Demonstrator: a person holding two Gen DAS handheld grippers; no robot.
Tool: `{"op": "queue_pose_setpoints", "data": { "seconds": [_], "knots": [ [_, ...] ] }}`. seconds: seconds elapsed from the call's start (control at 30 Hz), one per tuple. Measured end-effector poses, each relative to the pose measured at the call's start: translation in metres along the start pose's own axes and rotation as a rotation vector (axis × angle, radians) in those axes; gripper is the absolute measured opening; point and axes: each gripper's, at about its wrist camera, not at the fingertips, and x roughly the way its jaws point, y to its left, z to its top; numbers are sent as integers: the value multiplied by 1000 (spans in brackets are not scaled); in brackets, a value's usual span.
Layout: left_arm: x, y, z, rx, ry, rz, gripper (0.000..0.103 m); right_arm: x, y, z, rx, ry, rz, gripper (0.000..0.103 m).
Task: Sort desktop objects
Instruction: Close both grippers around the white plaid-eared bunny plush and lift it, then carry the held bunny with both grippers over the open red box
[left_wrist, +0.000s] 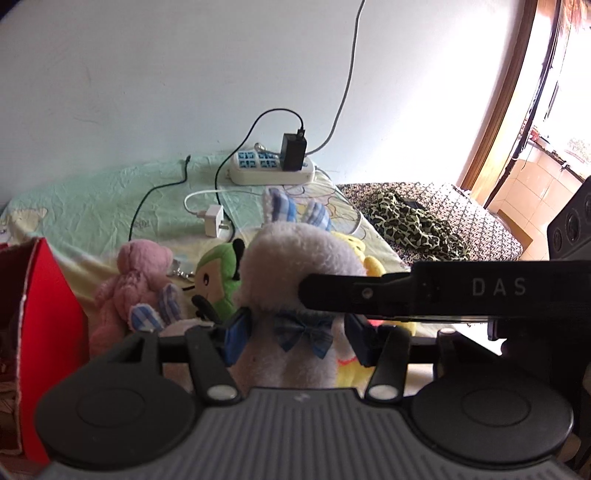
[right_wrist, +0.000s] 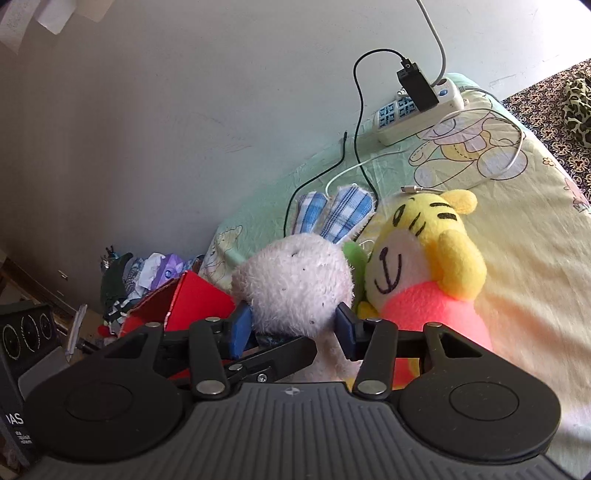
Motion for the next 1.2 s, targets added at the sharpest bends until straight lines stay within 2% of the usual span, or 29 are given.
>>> {"op": "queue_pose_setpoints", "data": {
  "seconds": [0.13,0.3,0.43,0.6,0.73,0.9,1.2],
  "knots": [
    [-28,8,-3,1,-48,2,55,-6,25,-6,-30,-20,18,51],
    [-64,30,-10,25,-111,20,55,-5,69,-18,-129,-75,4,51],
    [-99,66,-14,15,-151,57,55,12,112,-27,-211,-94,11,52],
    [-141,125,-19,-4,-178,146,55,57,162,-36,-245,-68,89,52],
    [-163,175,-28,-13,-170,220,55,105,202,-49,-276,-28,147,52],
    [-169,223,-38,-18,-134,303,53,160,239,-67,-310,30,174,52],
    [-151,294,-50,-74,-16,380,53,234,266,-87,-228,171,169,52]
  ]
}}
